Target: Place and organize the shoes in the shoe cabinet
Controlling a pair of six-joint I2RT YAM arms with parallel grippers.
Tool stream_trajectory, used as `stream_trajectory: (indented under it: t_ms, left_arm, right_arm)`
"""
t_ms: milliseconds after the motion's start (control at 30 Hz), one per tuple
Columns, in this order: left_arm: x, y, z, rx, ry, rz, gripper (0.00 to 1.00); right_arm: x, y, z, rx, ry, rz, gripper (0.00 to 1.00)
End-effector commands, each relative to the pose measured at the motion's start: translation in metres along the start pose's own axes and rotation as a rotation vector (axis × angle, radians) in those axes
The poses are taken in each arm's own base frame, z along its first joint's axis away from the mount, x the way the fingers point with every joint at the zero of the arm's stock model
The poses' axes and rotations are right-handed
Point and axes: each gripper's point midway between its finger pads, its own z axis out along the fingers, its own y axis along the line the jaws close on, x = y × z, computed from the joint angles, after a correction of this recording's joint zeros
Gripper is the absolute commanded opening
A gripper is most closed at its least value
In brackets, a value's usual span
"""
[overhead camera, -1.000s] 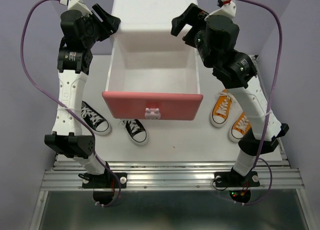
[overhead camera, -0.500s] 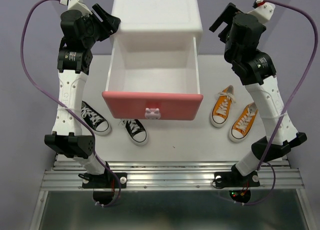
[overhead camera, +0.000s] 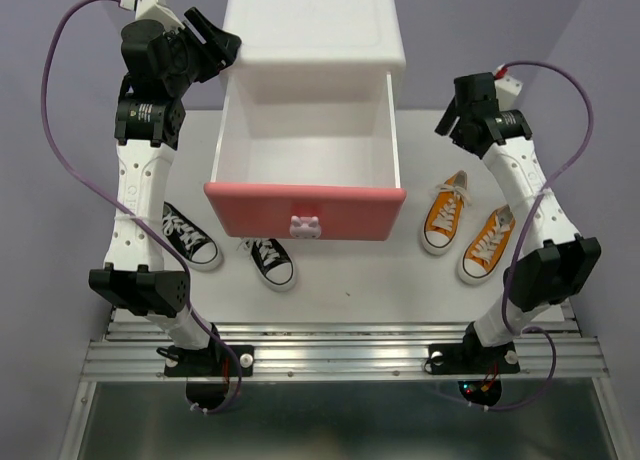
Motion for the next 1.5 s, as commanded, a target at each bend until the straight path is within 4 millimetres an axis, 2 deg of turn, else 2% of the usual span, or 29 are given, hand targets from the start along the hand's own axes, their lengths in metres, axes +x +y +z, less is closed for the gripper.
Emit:
stream_trajectory:
  t_ms: [0, 33, 100, 167, 400, 733, 1000, 1033, 1100, 1133, 1167, 1233, 1267, 1367, 1467]
  left_arm:
    - [0.074, 0.046, 0.013, -0.125, 0.239, 0.013, 0.68]
    - [0.075, 0.046, 0.013, -0.125, 0.24, 0.014, 0.68]
    - [0.078, 0.047, 0.013, -0.125, 0.249, 0.013, 0.68]
    - [0.081, 0.049, 0.013, -0.126, 0.252, 0.01, 0.68]
    - [0.088, 0.05, 0.013, -0.127, 0.259, 0.021, 0.68]
    - [0.089, 0.05, 0.016, -0.126, 0.245, 0.035, 0.68]
    - [0.1, 0.05, 0.023, -0.109, 0.265, 0.053, 0.66]
    - [0.1, 0.051, 0.023, -0.113, 0.264, 0.053, 0.65]
    - [0.098, 0.053, 0.024, -0.125, 0.256, 0.055, 0.64]
    - [0.098, 0.054, 0.024, -0.128, 0.254, 0.058, 0.64]
    - [0.097, 0.054, 0.024, -0.128, 0.251, 0.061, 0.64]
    - [0.097, 0.055, 0.024, -0.132, 0.252, 0.063, 0.64]
    - [0.097, 0.055, 0.024, -0.132, 0.252, 0.063, 0.64]
    - [0.096, 0.054, 0.024, -0.131, 0.247, 0.059, 0.64]
    - [0.094, 0.052, 0.023, -0.129, 0.242, 0.052, 0.63]
  right_arm:
    - [0.062, -0.029, 0.02, 0.095, 0.172, -0.102, 1.0]
    - [0.079, -0.035, 0.026, 0.105, 0.209, -0.149, 1.0]
    - [0.093, -0.032, 0.032, 0.078, 0.242, -0.171, 1.0]
    - [0.109, -0.04, 0.04, 0.1, 0.276, -0.19, 1.0]
    - [0.147, -0.055, 0.058, 0.149, 0.365, -0.211, 1.0]
    - [0.185, -0.057, 0.083, 0.128, 0.422, -0.198, 0.98]
    - [0.205, -0.06, 0.11, 0.124, 0.434, -0.18, 0.87]
    - [0.209, -0.061, 0.112, 0.124, 0.437, -0.18, 0.84]
    - [0.213, -0.06, 0.117, 0.124, 0.437, -0.179, 0.7]
    - [0.212, -0.059, 0.118, 0.126, 0.433, -0.175, 0.62]
    - [0.211, -0.059, 0.119, 0.129, 0.428, -0.172, 0.48]
    - [0.202, -0.058, 0.117, 0.128, 0.399, -0.162, 0.32]
    - [0.199, -0.057, 0.116, 0.122, 0.39, -0.165, 0.21]
    - [0.177, -0.053, 0.107, 0.098, 0.337, -0.15, 0.01]
    - [0.152, -0.049, 0.093, 0.063, 0.281, -0.134, 0.01]
